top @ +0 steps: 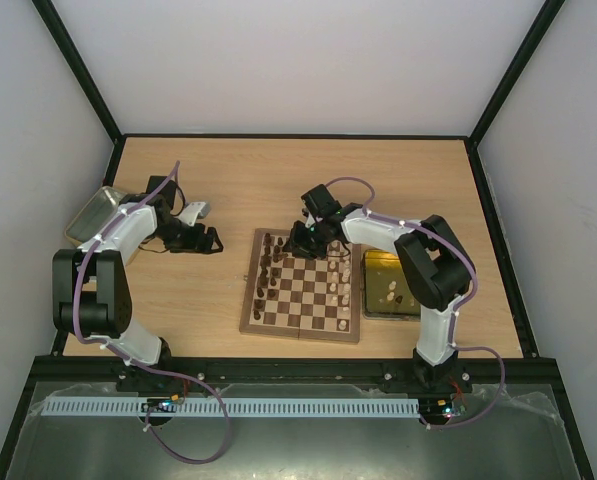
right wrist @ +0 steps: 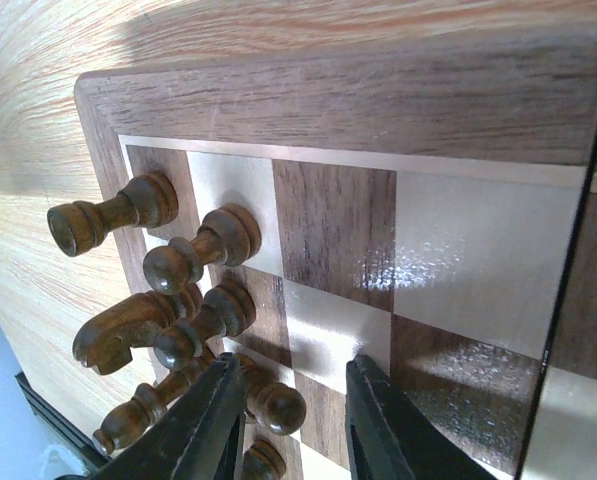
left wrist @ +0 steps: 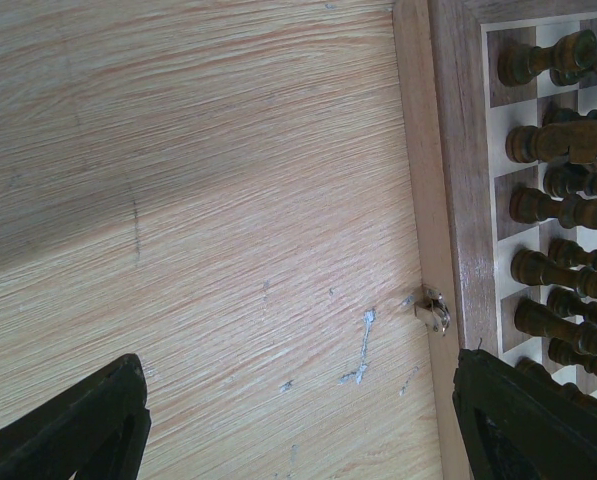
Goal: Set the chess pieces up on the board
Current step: Pick up the chess piece from the chessboard.
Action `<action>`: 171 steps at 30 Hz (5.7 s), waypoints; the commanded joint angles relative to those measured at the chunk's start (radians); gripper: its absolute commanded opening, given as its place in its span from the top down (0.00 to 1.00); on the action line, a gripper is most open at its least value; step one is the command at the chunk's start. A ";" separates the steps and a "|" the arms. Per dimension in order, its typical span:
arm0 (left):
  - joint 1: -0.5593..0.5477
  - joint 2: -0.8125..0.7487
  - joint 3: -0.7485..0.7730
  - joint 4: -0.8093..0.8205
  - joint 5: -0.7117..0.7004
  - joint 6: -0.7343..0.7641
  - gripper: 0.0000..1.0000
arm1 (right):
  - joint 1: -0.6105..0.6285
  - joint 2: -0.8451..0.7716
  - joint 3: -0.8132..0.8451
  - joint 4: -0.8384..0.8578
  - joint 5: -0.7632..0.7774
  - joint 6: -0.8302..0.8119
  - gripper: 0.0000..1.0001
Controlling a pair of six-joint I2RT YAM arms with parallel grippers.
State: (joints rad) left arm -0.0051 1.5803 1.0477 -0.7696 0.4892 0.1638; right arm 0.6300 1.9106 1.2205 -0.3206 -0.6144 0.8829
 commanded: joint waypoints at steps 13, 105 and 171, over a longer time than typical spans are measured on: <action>0.005 0.000 -0.005 -0.012 -0.002 0.000 0.17 | -0.003 -0.034 -0.035 0.029 -0.016 0.032 0.74; 0.005 -0.003 -0.009 -0.010 -0.002 0.000 0.16 | 0.019 -0.022 -0.046 0.113 -0.047 0.093 0.83; 0.005 -0.003 -0.009 -0.008 -0.006 -0.003 0.16 | -0.012 -0.097 0.135 -0.210 0.166 -0.095 0.94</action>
State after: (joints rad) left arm -0.0051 1.5845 1.0477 -0.7692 0.4885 0.1638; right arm 0.6212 1.8576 1.3197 -0.4706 -0.4866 0.8120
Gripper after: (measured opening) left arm 0.835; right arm 0.070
